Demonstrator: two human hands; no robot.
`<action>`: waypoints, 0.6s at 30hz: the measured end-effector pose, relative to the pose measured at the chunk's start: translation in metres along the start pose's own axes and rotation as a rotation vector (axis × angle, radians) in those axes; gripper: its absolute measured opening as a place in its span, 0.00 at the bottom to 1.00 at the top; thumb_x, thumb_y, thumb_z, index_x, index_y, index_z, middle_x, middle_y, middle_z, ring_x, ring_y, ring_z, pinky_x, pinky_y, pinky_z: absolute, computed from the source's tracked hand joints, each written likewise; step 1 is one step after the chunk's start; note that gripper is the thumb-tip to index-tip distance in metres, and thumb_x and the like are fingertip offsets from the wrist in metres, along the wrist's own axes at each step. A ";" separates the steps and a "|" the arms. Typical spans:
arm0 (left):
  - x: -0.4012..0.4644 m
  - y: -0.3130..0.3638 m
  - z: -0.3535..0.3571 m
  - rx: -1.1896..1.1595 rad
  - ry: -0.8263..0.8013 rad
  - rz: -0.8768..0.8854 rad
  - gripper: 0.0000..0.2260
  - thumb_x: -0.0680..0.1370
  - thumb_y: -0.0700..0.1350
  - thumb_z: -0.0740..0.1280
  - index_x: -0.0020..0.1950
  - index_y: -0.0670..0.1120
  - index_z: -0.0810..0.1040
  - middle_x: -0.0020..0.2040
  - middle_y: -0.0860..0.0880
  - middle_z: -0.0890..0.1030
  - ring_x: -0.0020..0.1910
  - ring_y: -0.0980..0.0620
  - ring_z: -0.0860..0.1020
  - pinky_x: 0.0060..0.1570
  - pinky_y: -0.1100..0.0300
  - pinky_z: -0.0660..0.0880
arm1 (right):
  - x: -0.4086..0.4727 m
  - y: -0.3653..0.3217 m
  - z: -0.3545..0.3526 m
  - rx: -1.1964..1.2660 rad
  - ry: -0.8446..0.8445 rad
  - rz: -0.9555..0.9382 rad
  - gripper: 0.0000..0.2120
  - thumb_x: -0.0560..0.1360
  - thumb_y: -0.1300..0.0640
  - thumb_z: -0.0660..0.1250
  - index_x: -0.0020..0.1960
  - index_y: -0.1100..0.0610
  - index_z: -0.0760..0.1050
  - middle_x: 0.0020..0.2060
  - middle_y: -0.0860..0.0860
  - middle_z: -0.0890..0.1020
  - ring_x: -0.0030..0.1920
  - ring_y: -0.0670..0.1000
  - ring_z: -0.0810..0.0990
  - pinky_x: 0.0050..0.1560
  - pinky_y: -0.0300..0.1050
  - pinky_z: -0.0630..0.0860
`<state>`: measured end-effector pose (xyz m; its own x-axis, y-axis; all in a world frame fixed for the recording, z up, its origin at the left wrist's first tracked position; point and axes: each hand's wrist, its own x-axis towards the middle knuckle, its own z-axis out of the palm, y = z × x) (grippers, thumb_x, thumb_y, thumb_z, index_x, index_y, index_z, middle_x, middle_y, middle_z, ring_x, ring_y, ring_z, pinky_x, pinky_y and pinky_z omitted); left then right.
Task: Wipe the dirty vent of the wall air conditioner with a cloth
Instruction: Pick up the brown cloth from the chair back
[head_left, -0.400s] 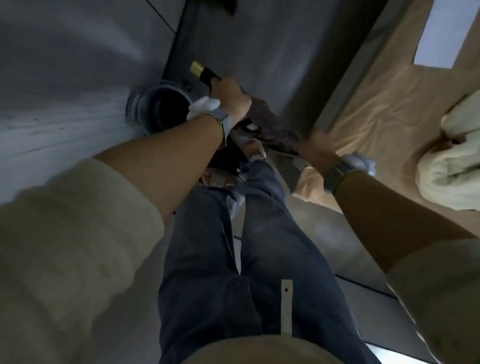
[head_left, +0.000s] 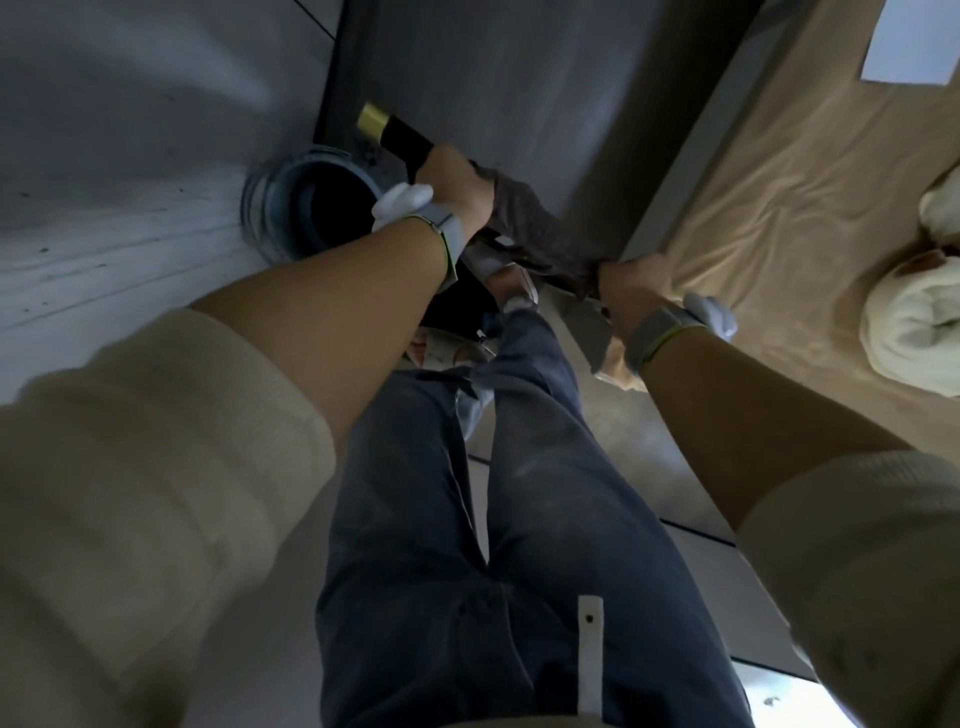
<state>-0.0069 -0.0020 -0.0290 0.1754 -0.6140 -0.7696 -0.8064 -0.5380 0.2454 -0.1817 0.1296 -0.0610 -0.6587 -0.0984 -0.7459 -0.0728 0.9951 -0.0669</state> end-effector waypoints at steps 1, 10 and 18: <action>0.000 0.001 0.000 0.004 -0.017 -0.004 0.08 0.81 0.45 0.68 0.54 0.42 0.81 0.50 0.43 0.83 0.52 0.41 0.81 0.50 0.51 0.77 | 0.000 -0.001 -0.003 -0.012 0.009 -0.015 0.19 0.68 0.54 0.69 0.54 0.64 0.81 0.40 0.57 0.83 0.46 0.60 0.85 0.44 0.54 0.84; -0.021 -0.027 -0.047 -0.396 -0.094 0.094 0.18 0.79 0.38 0.69 0.35 0.50 0.65 0.34 0.52 0.69 0.35 0.54 0.69 0.37 0.65 0.68 | -0.017 -0.025 -0.041 0.077 -0.015 -0.234 0.15 0.70 0.52 0.70 0.52 0.61 0.81 0.50 0.61 0.85 0.51 0.57 0.83 0.54 0.57 0.81; -0.062 -0.058 -0.142 -0.584 0.008 0.104 0.09 0.80 0.39 0.71 0.44 0.45 0.72 0.39 0.51 0.75 0.38 0.57 0.74 0.39 0.67 0.72 | -0.099 -0.083 -0.092 0.158 -0.059 -0.585 0.12 0.69 0.55 0.72 0.48 0.45 0.73 0.45 0.49 0.84 0.48 0.51 0.84 0.49 0.47 0.81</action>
<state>0.1088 -0.0146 0.0883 0.1183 -0.6840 -0.7199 -0.3757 -0.7019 0.6052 -0.1791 0.0557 0.0796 -0.5000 -0.6328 -0.5912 -0.2949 0.7663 -0.5708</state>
